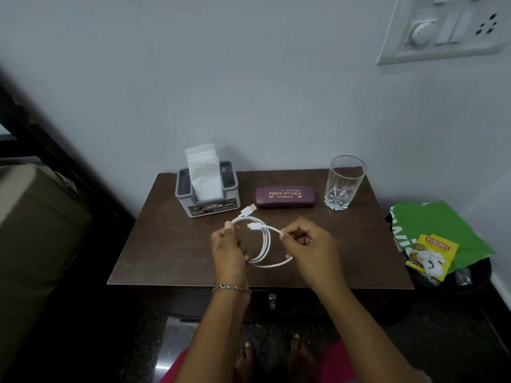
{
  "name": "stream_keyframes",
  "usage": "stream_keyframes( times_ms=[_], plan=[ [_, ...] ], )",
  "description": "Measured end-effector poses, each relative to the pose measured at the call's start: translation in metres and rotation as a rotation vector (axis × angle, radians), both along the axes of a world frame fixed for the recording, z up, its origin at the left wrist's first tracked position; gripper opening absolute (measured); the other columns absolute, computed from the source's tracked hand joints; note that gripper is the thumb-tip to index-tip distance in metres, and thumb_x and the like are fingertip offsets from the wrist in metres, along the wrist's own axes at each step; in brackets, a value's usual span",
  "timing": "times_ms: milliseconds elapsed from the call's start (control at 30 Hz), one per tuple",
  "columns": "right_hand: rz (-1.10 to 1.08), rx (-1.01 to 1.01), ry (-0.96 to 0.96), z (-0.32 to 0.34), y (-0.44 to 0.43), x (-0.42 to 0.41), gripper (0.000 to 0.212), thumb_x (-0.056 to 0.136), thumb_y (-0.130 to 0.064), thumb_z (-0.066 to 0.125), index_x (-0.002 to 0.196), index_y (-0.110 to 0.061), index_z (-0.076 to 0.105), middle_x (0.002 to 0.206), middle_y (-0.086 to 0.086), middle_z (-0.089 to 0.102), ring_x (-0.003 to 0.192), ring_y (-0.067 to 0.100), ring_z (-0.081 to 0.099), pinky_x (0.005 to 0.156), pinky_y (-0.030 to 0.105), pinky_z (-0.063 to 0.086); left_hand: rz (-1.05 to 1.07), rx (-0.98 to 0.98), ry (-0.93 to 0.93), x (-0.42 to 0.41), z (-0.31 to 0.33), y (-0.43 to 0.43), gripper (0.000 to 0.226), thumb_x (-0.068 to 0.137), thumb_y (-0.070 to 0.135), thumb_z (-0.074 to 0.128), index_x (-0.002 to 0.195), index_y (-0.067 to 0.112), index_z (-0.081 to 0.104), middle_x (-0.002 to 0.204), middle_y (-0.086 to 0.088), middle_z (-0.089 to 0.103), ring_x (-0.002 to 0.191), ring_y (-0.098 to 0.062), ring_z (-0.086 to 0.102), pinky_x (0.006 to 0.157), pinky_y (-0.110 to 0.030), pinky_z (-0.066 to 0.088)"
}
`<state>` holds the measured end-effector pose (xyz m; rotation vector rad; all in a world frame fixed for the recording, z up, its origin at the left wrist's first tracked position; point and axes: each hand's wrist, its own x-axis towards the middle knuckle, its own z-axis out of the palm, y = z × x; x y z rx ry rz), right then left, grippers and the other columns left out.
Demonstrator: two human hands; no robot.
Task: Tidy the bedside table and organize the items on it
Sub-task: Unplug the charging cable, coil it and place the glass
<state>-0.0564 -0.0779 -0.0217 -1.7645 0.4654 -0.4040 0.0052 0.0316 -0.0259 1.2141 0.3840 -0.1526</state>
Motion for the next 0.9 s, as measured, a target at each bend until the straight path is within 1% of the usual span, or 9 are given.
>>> stream_keyframes(
  times_ms=[100, 167, 233, 333, 500, 567, 667, 767, 900],
  plan=[
    [-0.043, -0.26, -0.039, -0.007, 0.006, 0.003, 0.011, 0.073, -0.005, 0.069, 0.065, -0.013, 0.066, 0.065, 0.0, 0.061, 0.06, 0.011, 0.055, 0.056, 0.017, 0.042, -0.029, 0.072, -0.023, -0.002, 0.0, 0.0, 0.022, 0.098, 0.025, 0.039, 0.078, 0.017, 0.041, 0.039, 0.012, 0.041, 0.028, 0.001, 0.032, 0.031, -0.011, 0.025],
    [-0.093, -0.262, -0.041, -0.008, 0.009, 0.004, 0.01, 0.072, -0.007, 0.071, 0.065, -0.013, 0.068, 0.065, -0.002, 0.063, 0.065, 0.009, 0.058, 0.055, 0.013, 0.042, -0.072, 0.096, -0.035, -0.005, 0.001, -0.001, 0.023, 0.097, 0.026, 0.04, 0.075, 0.018, 0.04, 0.045, 0.009, 0.039, 0.029, 0.001, 0.031, 0.032, -0.012, 0.025],
    [-0.152, -0.165, 0.006, -0.007, 0.008, 0.006, 0.009, 0.073, -0.011, 0.072, 0.066, -0.015, 0.068, 0.061, -0.007, 0.063, 0.062, 0.001, 0.059, 0.054, 0.01, 0.043, -0.125, 0.046, -0.028, -0.009, 0.003, -0.004, 0.024, 0.097, 0.025, 0.041, 0.074, 0.018, 0.04, 0.053, 0.006, 0.032, 0.031, 0.001, 0.027, 0.032, -0.013, 0.023],
    [-0.176, 0.049, 0.023, -0.008, 0.005, 0.008, 0.011, 0.073, -0.013, 0.074, 0.067, -0.014, 0.065, 0.063, -0.002, 0.062, 0.055, 0.002, 0.053, 0.056, 0.012, 0.042, -0.218, -0.102, -0.028, -0.014, 0.007, -0.007, 0.022, 0.098, 0.022, 0.039, 0.077, 0.015, 0.041, 0.046, 0.009, 0.035, 0.032, 0.001, 0.024, 0.032, -0.013, 0.02],
    [-0.082, 0.702, 0.041, -0.011, 0.0, 0.009, 0.017, 0.085, -0.018, 0.065, 0.081, -0.015, 0.048, 0.073, 0.003, 0.059, 0.069, 0.016, 0.061, 0.075, 0.04, 0.052, -0.321, -0.318, 0.007, -0.023, 0.011, -0.016, 0.023, 0.098, 0.021, 0.037, 0.079, 0.011, 0.045, 0.045, 0.009, 0.031, 0.032, 0.001, 0.022, 0.032, -0.013, 0.023],
    [0.063, 0.633, 0.129, -0.011, -0.002, 0.006, 0.017, 0.091, -0.03, 0.057, 0.095, -0.017, 0.048, 0.076, 0.004, 0.059, 0.071, 0.019, 0.061, 0.074, 0.041, 0.051, -0.334, -0.389, 0.025, -0.023, 0.01, -0.016, 0.025, 0.098, 0.02, 0.036, 0.079, 0.008, 0.047, 0.044, 0.008, 0.03, 0.031, 0.001, 0.022, 0.03, -0.012, 0.022],
    [0.18, 0.438, 0.078, -0.006, -0.004, 0.003, 0.017, 0.095, -0.029, 0.048, 0.106, -0.018, 0.056, 0.072, 0.002, 0.06, 0.07, 0.014, 0.06, 0.067, 0.028, 0.051, -0.37, -0.462, 0.096, -0.02, 0.009, -0.011, 0.028, 0.097, 0.02, 0.036, 0.077, 0.006, 0.048, 0.043, 0.007, 0.032, 0.029, 0.0, 0.023, 0.028, -0.011, 0.021],
    [0.202, 0.687, 0.01, -0.005, -0.004, 0.004, 0.019, 0.096, -0.02, 0.048, 0.102, -0.01, 0.062, 0.084, 0.006, 0.066, 0.083, 0.022, 0.063, 0.077, 0.041, 0.053, -0.426, -0.499, 0.161, -0.019, 0.009, -0.009, 0.03, 0.098, 0.02, 0.035, 0.076, 0.005, 0.049, 0.042, 0.007, 0.032, 0.028, -0.001, 0.024, 0.028, -0.01, 0.02],
    [0.14, 1.105, 0.009, -0.003, 0.0, 0.004, 0.013, 0.088, -0.017, 0.055, 0.086, -0.009, 0.064, 0.076, 0.006, 0.069, 0.067, 0.021, 0.066, 0.055, 0.034, 0.055, -0.413, -0.294, 0.074, -0.023, 0.008, -0.017, 0.021, 0.098, 0.019, 0.037, 0.086, 0.005, 0.047, 0.043, 0.009, 0.031, 0.03, 0.002, 0.023, 0.028, -0.011, 0.021]
  ],
)
